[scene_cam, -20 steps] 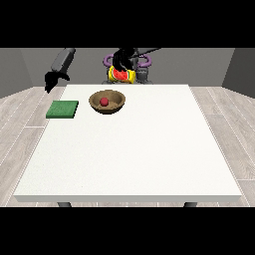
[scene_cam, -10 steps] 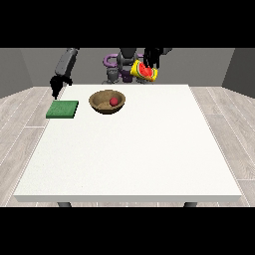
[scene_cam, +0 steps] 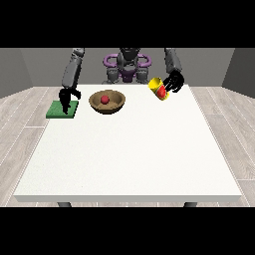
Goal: Pick the cup and pour the ball into the bowl, then pick the bowl and place it on the pad
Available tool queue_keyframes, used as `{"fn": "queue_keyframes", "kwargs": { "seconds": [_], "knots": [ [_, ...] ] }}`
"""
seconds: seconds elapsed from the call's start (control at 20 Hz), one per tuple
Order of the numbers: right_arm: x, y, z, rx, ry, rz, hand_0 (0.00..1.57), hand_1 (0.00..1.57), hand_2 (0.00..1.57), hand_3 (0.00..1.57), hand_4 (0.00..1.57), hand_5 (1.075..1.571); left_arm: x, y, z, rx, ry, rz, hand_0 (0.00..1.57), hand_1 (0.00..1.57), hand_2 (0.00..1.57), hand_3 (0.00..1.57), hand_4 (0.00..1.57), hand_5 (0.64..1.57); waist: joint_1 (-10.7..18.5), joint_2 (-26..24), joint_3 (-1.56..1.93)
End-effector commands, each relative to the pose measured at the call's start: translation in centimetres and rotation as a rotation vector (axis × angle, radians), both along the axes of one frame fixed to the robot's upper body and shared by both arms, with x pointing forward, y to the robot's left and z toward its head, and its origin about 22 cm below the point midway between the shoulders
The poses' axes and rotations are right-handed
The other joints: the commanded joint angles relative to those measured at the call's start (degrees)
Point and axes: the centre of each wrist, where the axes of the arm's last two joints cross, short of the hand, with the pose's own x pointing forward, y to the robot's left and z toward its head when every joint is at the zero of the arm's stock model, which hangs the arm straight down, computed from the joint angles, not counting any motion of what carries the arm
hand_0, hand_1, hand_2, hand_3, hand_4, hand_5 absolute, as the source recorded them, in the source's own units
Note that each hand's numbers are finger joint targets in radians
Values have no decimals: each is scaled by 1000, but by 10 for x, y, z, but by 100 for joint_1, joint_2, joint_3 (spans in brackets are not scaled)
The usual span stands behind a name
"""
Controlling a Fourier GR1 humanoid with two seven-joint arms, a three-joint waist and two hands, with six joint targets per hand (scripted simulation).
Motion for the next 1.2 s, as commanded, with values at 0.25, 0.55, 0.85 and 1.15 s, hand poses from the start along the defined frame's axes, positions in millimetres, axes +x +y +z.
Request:
{"fn": "queue_keyframes", "kwargs": {
  "seconds": [0.25,0.55,0.85,1.15],
  "knots": [
    [28,1,28,58,-139,-41,0,0,358,68,458,1536,-8,32,-35,-535,107,-160,0,0,0,0,589,1530,194,1038,29],
    [50,25,42,5,-133,19,0,0,0,0,0,1571,5,61,-34,-603,127,-190,0,0,0,0,0,643,-133,1033,53],
    [52,74,8,121,-43,6,0,0,0,0,0,1568,4,53,-32,-606,118,-197,0,0,0,0,0,674,-65,816,64],
    [60,72,30,123,91,132,0,0,0,0,0,1567,-34,101,-92,-658,276,37,0,0,0,0,0,667,-970,-633,46]
  ]
}}
